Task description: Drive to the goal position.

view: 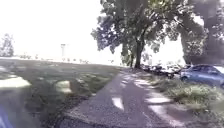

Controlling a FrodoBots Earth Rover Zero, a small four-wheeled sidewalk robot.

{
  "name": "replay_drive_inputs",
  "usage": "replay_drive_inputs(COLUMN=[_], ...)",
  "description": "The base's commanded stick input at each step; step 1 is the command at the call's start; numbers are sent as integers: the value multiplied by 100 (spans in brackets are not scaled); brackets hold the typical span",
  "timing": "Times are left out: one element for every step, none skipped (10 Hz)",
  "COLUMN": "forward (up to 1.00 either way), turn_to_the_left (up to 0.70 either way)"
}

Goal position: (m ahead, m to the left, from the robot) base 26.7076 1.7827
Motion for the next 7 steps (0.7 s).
replay_drive_inputs(forward=[70, 70, 70, 70, 70, 70, 70], turn_to_the_left=[0, 0, -3, -35, -35, -35, -35])
